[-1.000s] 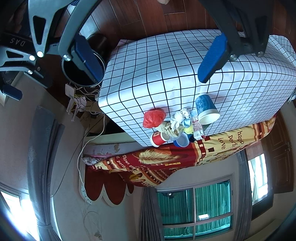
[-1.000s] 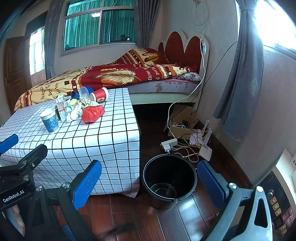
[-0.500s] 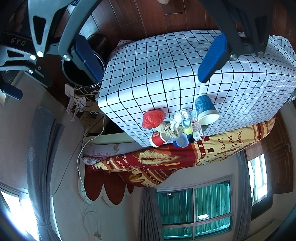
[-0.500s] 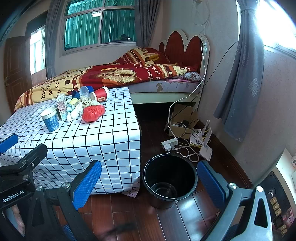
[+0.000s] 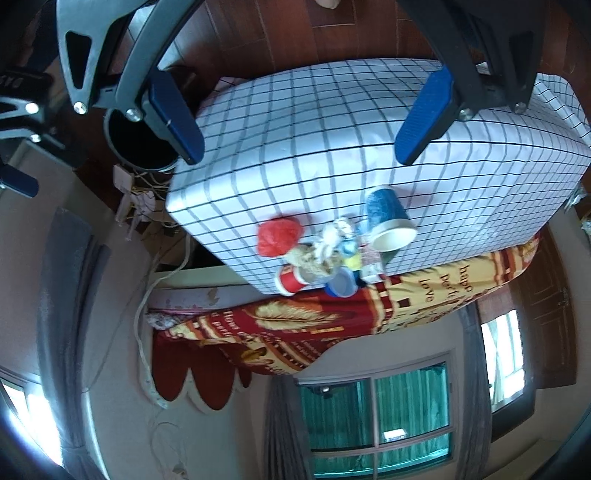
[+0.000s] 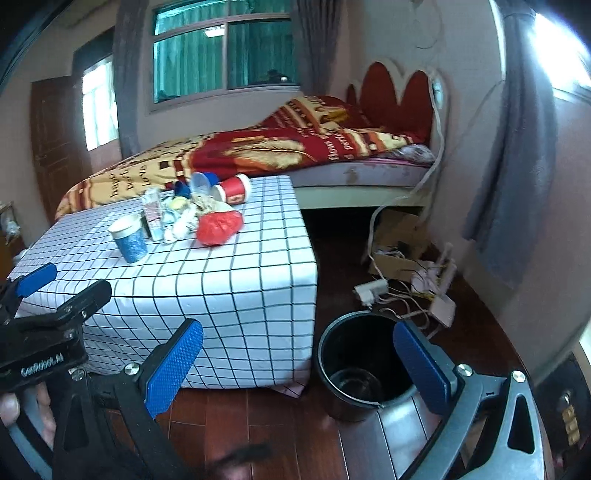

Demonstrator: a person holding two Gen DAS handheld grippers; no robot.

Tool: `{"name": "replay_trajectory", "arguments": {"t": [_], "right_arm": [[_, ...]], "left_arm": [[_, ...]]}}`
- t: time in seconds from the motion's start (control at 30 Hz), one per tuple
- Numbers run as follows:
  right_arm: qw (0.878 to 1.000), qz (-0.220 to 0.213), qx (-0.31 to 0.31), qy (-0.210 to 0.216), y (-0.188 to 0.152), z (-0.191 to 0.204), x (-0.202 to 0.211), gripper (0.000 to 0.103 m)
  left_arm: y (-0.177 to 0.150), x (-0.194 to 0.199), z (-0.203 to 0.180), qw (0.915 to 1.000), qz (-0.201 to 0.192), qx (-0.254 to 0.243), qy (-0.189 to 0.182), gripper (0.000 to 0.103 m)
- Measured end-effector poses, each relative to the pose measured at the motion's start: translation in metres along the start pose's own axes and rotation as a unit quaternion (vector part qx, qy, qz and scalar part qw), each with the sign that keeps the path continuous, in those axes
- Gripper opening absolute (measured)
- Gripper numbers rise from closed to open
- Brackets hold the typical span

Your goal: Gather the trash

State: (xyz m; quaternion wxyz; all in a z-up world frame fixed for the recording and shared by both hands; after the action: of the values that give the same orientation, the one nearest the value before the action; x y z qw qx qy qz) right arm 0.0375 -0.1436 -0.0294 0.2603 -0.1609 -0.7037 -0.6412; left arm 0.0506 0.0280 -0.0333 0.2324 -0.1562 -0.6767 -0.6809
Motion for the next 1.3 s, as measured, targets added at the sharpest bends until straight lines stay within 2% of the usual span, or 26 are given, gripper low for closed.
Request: {"name": "replay_trajectory", "arguments": {"t": [0.27, 0.4, 0.47, 0.6, 0.73, 0.93, 1.07, 1.1, 1.13, 1.17, 1.2, 1.27, 1.3], "right_arm": [[0.997, 0.01, 0.035, 0.067, 0.022, 0.035, -0.049, 0.103], [0.993, 0.02, 0.054, 0.099, 0.038, 0.062, -0.085, 0.102], [0.992, 0.021, 0.065, 0.106, 0.047, 0.074, -0.104, 0.096], [0.989, 0.036, 0.083, 0.117, 0.063, 0.098, -0.156, 0.091], [0.986, 0.062, 0.089, 0.125, 0.072, 0.112, -0.207, 0.083], [0.983, 0.08, 0.097, 0.132, 0.085, 0.13, -0.261, 0.081], [0.98, 0.098, 0.088, 0.146, 0.088, 0.136, -0.285, 0.06], [0.98, 0.099, 0.088, 0.15, 0.088, 0.137, -0.287, 0.056], [0.979, 0.098, 0.09, 0.155, 0.088, 0.139, -0.289, 0.041], [0.978, 0.097, 0.091, 0.16, 0.087, 0.139, -0.289, 0.032], [0.978, 0.094, 0.092, 0.165, 0.087, 0.14, -0.288, 0.03], [0.977, 0.085, 0.095, 0.168, 0.088, 0.138, -0.286, 0.02], [0.977, 0.081, 0.094, 0.172, 0.088, 0.136, -0.282, 0.02]], "left_arm": [[0.008, -0.036, 0.053, 0.9991, 0.007, 0.037, 0.02, 0.103], [0.01, -0.067, 0.075, 0.9975, 0.017, 0.043, 0.054, 0.103], [0.012, -0.082, 0.085, 0.9963, 0.019, 0.049, 0.068, 0.103], [0.019, -0.111, 0.095, 0.9951, 0.017, 0.053, 0.082, 0.103], [0.025, -0.144, 0.104, 0.9945, 0.025, 0.054, 0.086, 0.094], [0.029, -0.174, 0.108, 0.9936, 0.036, 0.06, 0.089, 0.092], [0.027, -0.19, 0.108, 0.9934, 0.044, 0.061, 0.087, 0.086], [0.026, -0.192, 0.108, 0.9936, 0.045, 0.062, 0.083, 0.079], [0.026, -0.193, 0.108, 0.9939, 0.045, 0.062, 0.08, 0.063], [0.026, -0.194, 0.109, 0.9942, 0.045, 0.063, 0.074, 0.063], [0.027, -0.193, 0.109, 0.9945, 0.042, 0.065, 0.071, 0.061], [0.029, -0.188, 0.107, 0.9958, 0.032, 0.064, 0.058, 0.059], [0.031, -0.188, 0.105, 0.9962, 0.028, 0.062, 0.054, 0.059]]}}
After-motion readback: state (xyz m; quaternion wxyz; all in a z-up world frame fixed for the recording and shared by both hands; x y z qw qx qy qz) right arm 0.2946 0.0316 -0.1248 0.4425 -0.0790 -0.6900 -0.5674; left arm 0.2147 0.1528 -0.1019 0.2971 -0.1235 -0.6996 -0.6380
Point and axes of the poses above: each gripper's, at about its wrist camera, not at the fingertips, and x roughly against the way its jaws point, z to its left, y to its top, the point moved 5 cm from there along -x, roughly the way its jaws point, and after that the axes turned 1 degree about x, right-handed, at the moved point
